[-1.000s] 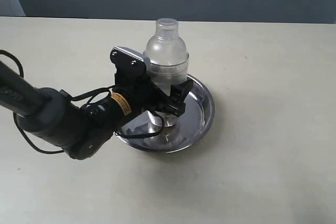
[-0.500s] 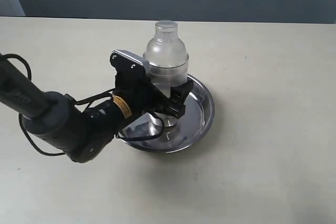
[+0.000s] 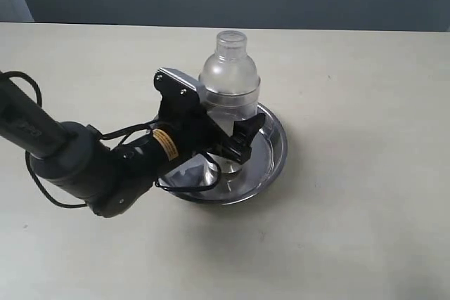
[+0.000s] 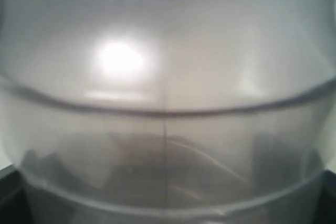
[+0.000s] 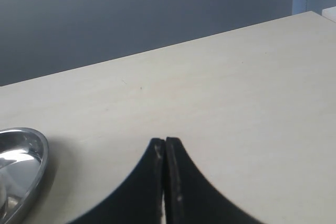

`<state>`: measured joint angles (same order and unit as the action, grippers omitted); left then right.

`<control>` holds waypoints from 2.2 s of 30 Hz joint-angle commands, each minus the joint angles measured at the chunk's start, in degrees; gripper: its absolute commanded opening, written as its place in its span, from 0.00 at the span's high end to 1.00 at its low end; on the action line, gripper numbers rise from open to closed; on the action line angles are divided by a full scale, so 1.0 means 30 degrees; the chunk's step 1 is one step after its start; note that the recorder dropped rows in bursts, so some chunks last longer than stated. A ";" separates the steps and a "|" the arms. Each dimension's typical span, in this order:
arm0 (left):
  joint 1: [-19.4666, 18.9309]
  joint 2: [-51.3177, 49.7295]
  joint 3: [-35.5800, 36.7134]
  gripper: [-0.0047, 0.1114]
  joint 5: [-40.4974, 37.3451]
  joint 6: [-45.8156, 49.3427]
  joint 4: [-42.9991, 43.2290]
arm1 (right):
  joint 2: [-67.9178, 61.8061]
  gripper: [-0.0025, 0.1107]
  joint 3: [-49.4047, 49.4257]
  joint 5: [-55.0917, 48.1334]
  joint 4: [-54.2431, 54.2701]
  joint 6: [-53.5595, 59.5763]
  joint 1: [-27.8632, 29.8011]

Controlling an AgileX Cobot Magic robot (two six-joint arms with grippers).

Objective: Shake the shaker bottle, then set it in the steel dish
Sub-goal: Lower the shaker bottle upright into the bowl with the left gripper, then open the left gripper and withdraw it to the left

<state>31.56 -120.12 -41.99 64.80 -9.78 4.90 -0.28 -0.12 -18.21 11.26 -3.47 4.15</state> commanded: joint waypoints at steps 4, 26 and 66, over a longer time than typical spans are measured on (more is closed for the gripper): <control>-0.0621 0.0041 -0.0006 0.05 0.0187 0.0133 0.0593 | 0.0093 0.98 0.0042 0.0201 -0.0063 0.0072 -0.0075; -0.0621 0.1708 0.0647 0.05 0.0465 0.0481 0.1482 | 0.0093 0.98 0.0042 0.0201 -0.0063 0.0072 -0.0075; -0.3283 1.2891 0.4811 0.95 -0.4289 0.3018 -0.1427 | 0.0093 0.98 0.0042 0.0201 -0.0063 0.0072 -0.0075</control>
<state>21.60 -83.94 -27.96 55.05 1.28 2.22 -0.28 -0.12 -18.21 11.26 -3.47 4.15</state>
